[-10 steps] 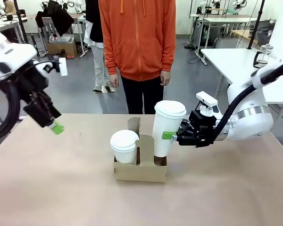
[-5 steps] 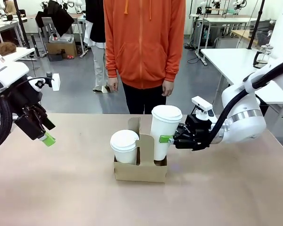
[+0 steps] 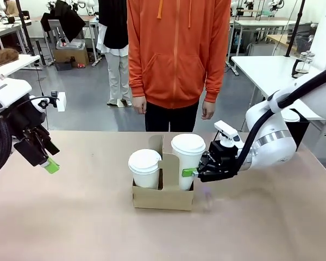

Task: Pour a drink into a cup and package it in a carrier.
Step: Insert the held 600 ml Paper Cup into the Cup Carrier.

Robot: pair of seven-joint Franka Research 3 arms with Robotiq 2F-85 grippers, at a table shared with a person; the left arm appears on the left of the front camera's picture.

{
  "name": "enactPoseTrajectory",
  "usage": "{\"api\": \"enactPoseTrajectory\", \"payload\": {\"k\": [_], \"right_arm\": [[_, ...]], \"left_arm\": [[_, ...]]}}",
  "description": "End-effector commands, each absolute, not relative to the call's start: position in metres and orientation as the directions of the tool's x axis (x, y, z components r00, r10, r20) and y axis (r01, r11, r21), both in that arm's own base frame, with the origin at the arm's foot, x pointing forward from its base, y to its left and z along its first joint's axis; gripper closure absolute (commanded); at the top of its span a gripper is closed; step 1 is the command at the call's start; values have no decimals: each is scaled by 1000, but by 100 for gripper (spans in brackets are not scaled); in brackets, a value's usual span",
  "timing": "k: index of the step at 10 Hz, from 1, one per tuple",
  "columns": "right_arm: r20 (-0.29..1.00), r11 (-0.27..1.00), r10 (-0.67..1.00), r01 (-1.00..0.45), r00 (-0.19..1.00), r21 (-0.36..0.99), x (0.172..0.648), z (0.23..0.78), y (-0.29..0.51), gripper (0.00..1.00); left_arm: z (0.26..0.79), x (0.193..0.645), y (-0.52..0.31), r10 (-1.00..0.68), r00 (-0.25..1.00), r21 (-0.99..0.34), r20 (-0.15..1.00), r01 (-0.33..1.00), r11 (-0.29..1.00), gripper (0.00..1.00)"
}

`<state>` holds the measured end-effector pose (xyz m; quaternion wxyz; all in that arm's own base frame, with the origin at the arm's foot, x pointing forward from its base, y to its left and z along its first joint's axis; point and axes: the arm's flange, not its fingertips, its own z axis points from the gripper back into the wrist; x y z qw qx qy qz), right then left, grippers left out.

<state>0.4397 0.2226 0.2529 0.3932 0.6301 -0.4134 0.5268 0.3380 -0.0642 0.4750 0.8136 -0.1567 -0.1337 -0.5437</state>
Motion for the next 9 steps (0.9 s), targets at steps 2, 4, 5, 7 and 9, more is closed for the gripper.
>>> {"api": "enactPoseTrajectory", "payload": {"k": [2, 4, 5, 7, 9], "right_arm": [[998, -394, -51, -919, 21, -1, 450, 246, 228, 23], [1000, -406, -23, -914, 16, 5, 451, 240, 232, 23], [1000, -413, -15, -911, 25, 16, 451, 236, 234, 23], [999, -410, -14, -911, 38, 29, 455, 232, 231, 23], [1000, -426, 1, -905, 27, 25, 455, 233, 228, 0]], "left_arm": [[475, 338, -64, -843, 373, -110, 388, 927, 360, 0], [475, 338, -64, -843, 373, -110, 388, 927, 360, 0], [475, 338, -64, -843, 373, -110, 388, 927, 360, 0], [475, 338, -64, -843, 373, -110, 388, 927, 360, 0], [475, 338, -64, -843, 373, -110, 388, 927, 360, 0]]}}
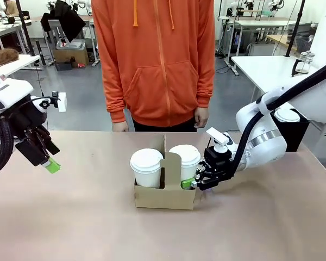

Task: Pour a drink into a cup and package it in a carrier.
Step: Insert the held 600 ml Paper Cup into the Cup Carrier.

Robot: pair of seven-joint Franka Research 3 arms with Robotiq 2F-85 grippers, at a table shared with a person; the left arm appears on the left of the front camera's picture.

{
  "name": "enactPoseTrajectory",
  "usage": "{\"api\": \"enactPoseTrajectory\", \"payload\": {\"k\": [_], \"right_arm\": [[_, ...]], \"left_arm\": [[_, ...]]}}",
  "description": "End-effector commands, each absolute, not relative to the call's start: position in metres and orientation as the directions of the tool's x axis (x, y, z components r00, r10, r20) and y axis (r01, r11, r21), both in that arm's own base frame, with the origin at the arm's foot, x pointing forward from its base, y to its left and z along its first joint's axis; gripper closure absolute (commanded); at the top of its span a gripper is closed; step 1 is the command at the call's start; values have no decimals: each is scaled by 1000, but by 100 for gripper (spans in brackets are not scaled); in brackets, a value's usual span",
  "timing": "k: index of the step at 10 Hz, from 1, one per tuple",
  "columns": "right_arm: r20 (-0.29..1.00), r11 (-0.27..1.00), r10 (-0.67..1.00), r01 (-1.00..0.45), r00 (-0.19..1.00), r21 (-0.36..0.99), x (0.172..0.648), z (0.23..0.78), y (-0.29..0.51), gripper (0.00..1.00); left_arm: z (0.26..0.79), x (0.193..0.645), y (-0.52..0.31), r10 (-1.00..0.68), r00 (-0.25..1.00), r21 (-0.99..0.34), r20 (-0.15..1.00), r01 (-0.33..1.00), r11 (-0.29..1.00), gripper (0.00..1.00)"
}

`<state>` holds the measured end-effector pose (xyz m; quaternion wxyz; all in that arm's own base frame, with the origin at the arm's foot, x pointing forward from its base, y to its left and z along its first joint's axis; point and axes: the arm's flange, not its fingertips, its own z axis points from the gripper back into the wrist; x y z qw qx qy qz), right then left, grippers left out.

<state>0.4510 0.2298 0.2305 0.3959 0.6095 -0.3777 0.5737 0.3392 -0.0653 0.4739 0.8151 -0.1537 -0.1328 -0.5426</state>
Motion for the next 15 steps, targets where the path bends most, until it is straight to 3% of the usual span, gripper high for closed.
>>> {"api": "enactPoseTrajectory", "payload": {"k": [1, 5, 8, 9, 11, 13, 15], "right_arm": [[1000, -434, 9, -901, 25, 26, 453, 236, 225, 0], [998, -339, 49, -941, -28, -10, 453, 272, 185, 0], [989, -109, 150, -994, -11, 5, 440, 310, 117, 0], [980, 16, 197, -1000, 27, 25, 426, 331, 83, 0], [950, 295, 227, -945, 213, 141, 393, 372, 12, 0], [909, 435, 256, -879, 329, 196, 372, 383, -41, 0], [887, 477, 233, -842, 399, 253, 357, 380, -60, 0]], "left_arm": [[475, 338, -64, -843, 373, -110, 388, 927, 360, 0], [475, 338, -64, -843, 373, -110, 388, 927, 360, 0], [475, 338, -64, -843, 373, -110, 388, 927, 360, 0], [475, 338, -64, -843, 373, -110, 388, 927, 360, 0], [475, 338, -64, -843, 373, -110, 388, 927, 360, 0], [475, 338, -64, -843, 373, -110, 388, 927, 360, 0], [475, 338, -64, -843, 373, -110, 388, 927, 360, 0]]}}
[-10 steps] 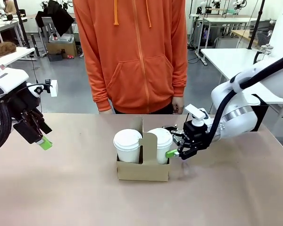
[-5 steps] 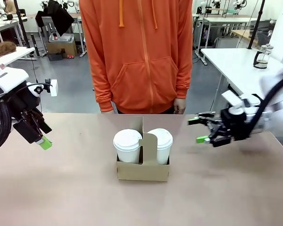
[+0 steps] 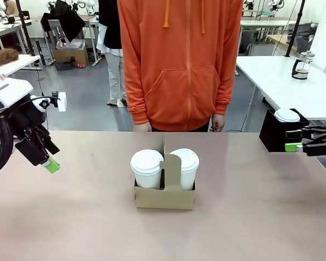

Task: Pour a drink into a cup and package it in a carrier.
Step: Insert the held 600 ml Paper Cup into the Cup Carrier.

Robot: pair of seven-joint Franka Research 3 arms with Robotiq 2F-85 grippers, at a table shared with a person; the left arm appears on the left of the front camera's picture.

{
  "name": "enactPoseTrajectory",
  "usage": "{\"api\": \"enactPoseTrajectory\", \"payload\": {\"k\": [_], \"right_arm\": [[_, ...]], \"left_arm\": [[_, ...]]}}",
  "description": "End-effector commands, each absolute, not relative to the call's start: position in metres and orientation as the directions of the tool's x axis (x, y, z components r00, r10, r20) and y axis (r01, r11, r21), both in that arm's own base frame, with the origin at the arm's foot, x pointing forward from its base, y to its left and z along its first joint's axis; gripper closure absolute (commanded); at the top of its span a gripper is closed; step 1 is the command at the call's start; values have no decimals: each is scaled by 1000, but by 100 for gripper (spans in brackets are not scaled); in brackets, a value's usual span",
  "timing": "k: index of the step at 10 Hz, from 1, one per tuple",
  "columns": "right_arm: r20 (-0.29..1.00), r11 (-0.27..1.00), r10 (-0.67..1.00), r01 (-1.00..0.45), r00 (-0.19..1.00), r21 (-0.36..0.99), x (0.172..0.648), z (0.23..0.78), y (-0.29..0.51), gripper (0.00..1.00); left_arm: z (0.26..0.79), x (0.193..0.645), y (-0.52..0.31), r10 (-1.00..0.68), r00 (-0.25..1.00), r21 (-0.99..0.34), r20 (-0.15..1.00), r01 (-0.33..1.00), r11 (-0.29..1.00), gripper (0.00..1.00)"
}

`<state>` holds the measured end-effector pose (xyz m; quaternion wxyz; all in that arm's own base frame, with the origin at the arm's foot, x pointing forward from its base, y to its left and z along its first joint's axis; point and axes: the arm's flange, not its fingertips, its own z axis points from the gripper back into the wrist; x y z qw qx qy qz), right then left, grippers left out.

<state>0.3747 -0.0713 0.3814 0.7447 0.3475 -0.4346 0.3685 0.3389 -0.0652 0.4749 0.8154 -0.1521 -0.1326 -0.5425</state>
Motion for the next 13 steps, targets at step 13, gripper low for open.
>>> {"api": "enactPoseTrajectory", "payload": {"k": [13], "right_arm": [[887, 496, 240, -835, 395, 238, 372, 376, -75, 0]], "left_arm": [[475, 338, -64, -843, 373, -110, 388, 927, 360, 0]]}}
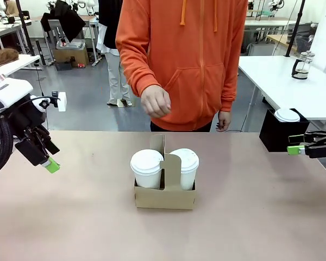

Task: Pour a drink into a cup and package it in a carrier.
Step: Insert the held 600 ml Paper Cup into the Cup Carrier.

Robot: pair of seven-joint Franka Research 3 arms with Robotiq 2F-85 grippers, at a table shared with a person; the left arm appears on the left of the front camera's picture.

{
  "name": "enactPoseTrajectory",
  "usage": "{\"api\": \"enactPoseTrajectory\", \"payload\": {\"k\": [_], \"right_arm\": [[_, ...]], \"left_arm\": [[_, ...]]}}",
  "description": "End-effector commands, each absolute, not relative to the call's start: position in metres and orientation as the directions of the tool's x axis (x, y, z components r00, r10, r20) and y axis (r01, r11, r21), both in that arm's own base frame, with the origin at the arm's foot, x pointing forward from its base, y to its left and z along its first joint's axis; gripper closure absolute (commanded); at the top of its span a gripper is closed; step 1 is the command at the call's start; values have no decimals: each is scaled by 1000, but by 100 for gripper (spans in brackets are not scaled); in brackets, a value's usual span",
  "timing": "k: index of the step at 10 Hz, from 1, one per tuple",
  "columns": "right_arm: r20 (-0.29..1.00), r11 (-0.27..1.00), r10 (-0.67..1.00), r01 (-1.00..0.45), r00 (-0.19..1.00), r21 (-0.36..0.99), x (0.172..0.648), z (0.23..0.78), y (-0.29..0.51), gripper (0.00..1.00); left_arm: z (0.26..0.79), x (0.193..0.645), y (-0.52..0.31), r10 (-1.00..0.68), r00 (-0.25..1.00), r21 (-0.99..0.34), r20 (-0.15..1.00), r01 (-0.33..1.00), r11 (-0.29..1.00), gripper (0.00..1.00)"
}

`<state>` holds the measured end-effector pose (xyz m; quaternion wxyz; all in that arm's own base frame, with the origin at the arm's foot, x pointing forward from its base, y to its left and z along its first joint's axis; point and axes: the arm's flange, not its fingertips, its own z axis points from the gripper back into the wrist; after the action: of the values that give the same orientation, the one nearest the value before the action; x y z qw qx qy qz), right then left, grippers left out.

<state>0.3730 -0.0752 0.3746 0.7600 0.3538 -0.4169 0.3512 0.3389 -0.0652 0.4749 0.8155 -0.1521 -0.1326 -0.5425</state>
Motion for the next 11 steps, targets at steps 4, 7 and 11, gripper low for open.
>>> {"api": "enactPoseTrajectory", "payload": {"k": [4, 7, 11], "right_arm": [[887, 496, 240, -835, 395, 238, 372, 376, -75, 0], [887, 496, 240, -835, 395, 238, 372, 376, -75, 0], [887, 496, 240, -835, 395, 238, 372, 376, -75, 0]], "left_arm": [[475, 338, -64, -843, 373, -110, 388, 927, 360, 0], [475, 338, -64, -843, 373, -110, 388, 927, 360, 0], [475, 338, -64, -843, 373, -110, 388, 927, 360, 0]]}}
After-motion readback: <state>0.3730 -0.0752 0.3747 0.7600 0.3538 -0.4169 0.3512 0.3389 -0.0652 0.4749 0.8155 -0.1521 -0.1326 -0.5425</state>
